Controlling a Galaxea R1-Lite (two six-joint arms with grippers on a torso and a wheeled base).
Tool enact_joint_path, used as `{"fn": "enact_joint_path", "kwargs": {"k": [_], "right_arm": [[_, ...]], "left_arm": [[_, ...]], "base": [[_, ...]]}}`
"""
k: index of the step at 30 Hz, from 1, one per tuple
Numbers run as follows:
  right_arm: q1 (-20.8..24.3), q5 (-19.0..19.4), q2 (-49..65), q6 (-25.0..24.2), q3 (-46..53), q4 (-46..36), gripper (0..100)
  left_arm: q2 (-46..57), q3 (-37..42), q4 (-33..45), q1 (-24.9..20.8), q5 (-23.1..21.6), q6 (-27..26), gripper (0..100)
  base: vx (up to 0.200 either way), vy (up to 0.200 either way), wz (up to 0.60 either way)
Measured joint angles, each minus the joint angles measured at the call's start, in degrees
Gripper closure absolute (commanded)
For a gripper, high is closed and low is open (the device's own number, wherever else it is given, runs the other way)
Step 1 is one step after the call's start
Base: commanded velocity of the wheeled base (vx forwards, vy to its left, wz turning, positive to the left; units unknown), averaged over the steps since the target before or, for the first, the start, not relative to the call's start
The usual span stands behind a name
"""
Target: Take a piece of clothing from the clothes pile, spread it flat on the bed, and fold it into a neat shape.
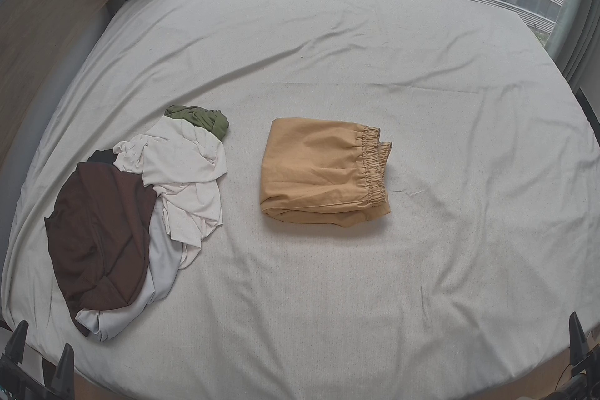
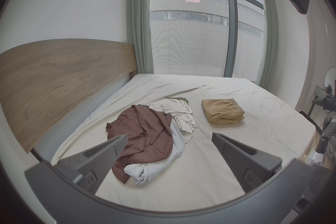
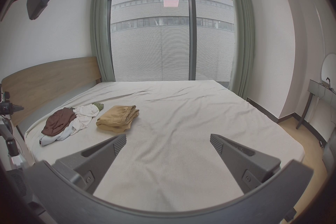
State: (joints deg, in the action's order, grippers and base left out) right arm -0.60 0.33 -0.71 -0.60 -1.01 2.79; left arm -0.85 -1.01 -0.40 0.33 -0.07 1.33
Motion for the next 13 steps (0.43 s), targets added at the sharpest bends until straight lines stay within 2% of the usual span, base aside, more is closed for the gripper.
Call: {"fn": "enact_joint_path", "kwargs": {"k": [4,13], "right_arm": [[0.13,0.35,0.0,0.13,0.02,-4.35,0],[0.22,1.37,0.0,0.73,0.02,-2.79,0]], "left_arm": [[0.0,0.0,0.0,0.0,-0.06,-0.05,0],[0.0,0.0,0.0,-0.11,-0.48,-0.87,0]], "base": [[0.0,0.0,0.0],[0.0,0.0,0.0]]}}
